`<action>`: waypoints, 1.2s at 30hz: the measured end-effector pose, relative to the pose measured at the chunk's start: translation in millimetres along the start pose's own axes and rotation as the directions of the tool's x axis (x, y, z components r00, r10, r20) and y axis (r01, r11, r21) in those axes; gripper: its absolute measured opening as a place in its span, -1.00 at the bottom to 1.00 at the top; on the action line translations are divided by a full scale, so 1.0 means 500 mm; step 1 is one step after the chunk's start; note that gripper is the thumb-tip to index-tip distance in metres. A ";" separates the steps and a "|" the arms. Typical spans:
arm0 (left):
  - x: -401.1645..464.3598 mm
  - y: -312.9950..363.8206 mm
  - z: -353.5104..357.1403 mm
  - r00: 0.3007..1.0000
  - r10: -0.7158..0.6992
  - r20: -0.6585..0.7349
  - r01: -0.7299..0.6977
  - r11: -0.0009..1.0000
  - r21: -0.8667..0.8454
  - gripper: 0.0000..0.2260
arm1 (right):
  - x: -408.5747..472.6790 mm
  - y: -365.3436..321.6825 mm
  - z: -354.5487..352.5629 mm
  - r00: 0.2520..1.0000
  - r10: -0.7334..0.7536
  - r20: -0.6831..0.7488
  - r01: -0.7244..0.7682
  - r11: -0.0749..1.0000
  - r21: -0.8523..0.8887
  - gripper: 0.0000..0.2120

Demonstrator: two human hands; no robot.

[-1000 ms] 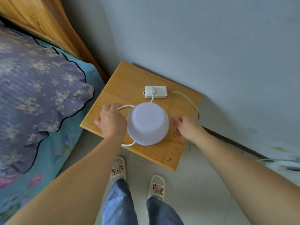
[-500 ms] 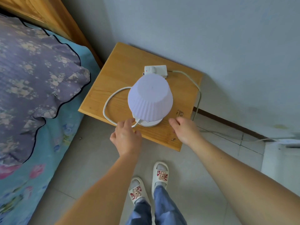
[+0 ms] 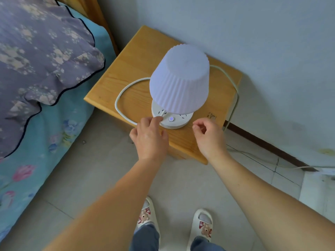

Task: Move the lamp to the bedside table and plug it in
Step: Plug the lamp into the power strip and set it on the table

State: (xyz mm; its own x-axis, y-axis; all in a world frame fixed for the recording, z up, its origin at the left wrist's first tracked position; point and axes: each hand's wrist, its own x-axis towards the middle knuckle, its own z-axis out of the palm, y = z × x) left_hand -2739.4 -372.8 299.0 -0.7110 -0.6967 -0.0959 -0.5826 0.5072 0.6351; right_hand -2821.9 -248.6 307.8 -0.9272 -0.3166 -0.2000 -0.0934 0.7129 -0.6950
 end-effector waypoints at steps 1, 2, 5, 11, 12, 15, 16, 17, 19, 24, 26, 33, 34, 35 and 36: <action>0.001 0.000 0.009 1.000 0.013 -0.024 -0.013 1.000 0.010 -0.68 | 0.007 0.006 0.004 0.999 -0.026 -0.024 0.026 1.000 -0.010 -0.90; 0.006 0.001 0.019 0.998 0.027 -0.053 -0.026 0.999 0.019 -0.69 | 0.017 0.014 0.006 0.998 -0.055 -0.044 0.054 0.998 -0.021 -0.87; 0.022 0.002 0.052 0.990 0.029 -0.135 -0.026 0.999 0.020 -0.71 | 0.051 0.036 0.012 0.980 -0.182 -0.084 0.174 0.981 -0.088 -0.81; 0.049 -0.011 0.118 0.949 0.080 -0.305 -0.085 0.996 -0.004 -0.66 | 0.141 0.070 0.030 0.923 -0.375 -0.084 0.368 0.926 -0.090 -0.71; 0.050 -0.015 0.125 0.942 0.097 -0.320 -0.101 0.995 0.002 -0.64 | 0.155 0.074 0.035 0.915 -0.394 -0.085 0.389 0.919 -0.073 -0.71; 0.059 -0.026 0.146 0.915 0.139 -0.380 -0.159 0.987 -0.020 -0.66 | 0.197 0.078 0.049 0.880 -0.466 -0.097 0.467 0.884 -0.003 -0.77; 0.063 -0.030 0.155 0.896 0.149 -0.418 -0.176 0.984 -0.029 -0.66 | 0.212 0.078 0.058 0.861 -0.498 -0.107 0.503 0.864 0.024 -0.79; 0.066 -0.033 0.161 0.881 0.147 -0.450 -0.184 0.982 -0.040 -0.66 | 0.224 0.079 0.064 0.850 -0.513 -0.119 0.521 0.851 0.058 -0.80; 0.075 -0.037 0.174 0.843 0.139 -0.520 -0.200 0.978 -0.063 -0.65 | 0.246 0.081 0.079 0.831 -0.540 -0.133 0.554 0.824 0.122 -0.74; 0.080 -0.046 0.200 0.762 0.094 -0.641 -0.200 0.975 -0.094 -0.65 | 0.269 0.094 0.104 0.781 -0.615 -0.108 0.622 0.750 0.223 -0.58; 0.077 -0.040 0.207 0.757 0.076 -0.649 -0.178 0.979 -0.094 -0.64 | 0.270 0.095 0.105 0.764 -0.639 -0.092 0.641 0.734 0.223 -0.57; 0.083 -0.022 0.214 0.779 -0.005 -0.627 -0.067 0.993 -0.092 -0.65 | 0.276 0.097 0.100 0.778 -0.626 0.046 0.611 0.773 0.172 -0.61; 0.085 -0.021 0.216 0.775 0.002 -0.632 -0.066 0.995 -0.078 -0.62 | 0.277 0.096 0.097 0.779 -0.625 0.053 0.608 0.774 0.178 -0.61; 0.085 -0.022 0.217 0.772 0.004 -0.636 -0.063 0.996 -0.070 -0.59 | 0.278 0.096 0.097 0.783 -0.619 0.062 0.601 0.779 0.179 -0.60; 0.087 -0.023 0.218 0.768 0.005 -0.640 -0.060 0.996 -0.065 -0.58 | 0.281 0.095 0.097 0.789 -0.610 0.069 0.592 0.786 0.180 -0.59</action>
State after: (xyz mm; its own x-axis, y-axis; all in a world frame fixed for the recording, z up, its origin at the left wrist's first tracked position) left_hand -2806.6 -353.8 204.1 -0.2968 -0.8574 0.4205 -0.5119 0.5146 0.6879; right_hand -2938.9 -289.4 212.9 -0.6498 -0.7279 0.2189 -0.5571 0.2602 -0.7887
